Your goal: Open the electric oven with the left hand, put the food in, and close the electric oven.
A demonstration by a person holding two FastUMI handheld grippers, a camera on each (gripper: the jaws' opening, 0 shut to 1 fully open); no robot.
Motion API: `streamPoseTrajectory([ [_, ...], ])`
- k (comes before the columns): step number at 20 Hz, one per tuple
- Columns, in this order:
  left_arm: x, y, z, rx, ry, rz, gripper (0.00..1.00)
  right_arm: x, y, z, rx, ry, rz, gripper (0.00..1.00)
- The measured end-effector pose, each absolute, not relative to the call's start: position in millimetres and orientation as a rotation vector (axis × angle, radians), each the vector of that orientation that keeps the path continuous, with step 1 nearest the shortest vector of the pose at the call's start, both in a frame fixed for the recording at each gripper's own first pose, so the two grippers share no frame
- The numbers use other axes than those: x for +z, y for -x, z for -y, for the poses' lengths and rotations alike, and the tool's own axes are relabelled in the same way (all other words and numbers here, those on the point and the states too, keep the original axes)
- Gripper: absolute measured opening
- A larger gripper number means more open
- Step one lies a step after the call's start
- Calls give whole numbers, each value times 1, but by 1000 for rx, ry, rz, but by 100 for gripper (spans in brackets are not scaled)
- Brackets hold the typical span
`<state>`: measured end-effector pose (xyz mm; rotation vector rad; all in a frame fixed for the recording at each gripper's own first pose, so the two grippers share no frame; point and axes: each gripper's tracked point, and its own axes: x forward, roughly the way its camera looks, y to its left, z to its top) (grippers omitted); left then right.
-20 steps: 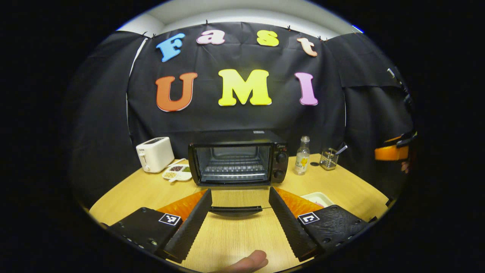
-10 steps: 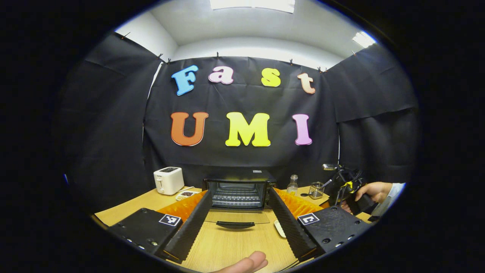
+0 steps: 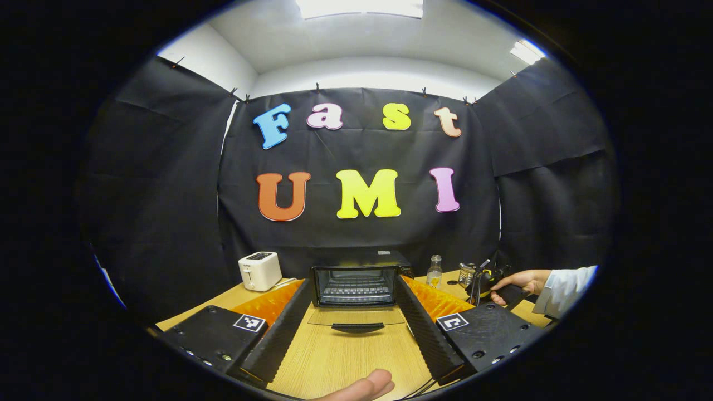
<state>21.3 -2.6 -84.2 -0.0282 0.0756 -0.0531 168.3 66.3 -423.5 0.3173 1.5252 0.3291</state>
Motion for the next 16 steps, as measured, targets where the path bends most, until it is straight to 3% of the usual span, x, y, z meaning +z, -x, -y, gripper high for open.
streamPoseTrajectory([
  [1, -83, -20, 2, -49, 22, -72, 96, -426, -169, -66, 357, -294, -1533, 1],
  [9, -82, -19, 11, -69, 27, -102, 96, -425, -169, -61, 458, -416, -1487, 1],
  [16, -73, -13, 18, -113, 65, -90, 96, -416, -153, -21, 385, -592, -1464, 1],
])
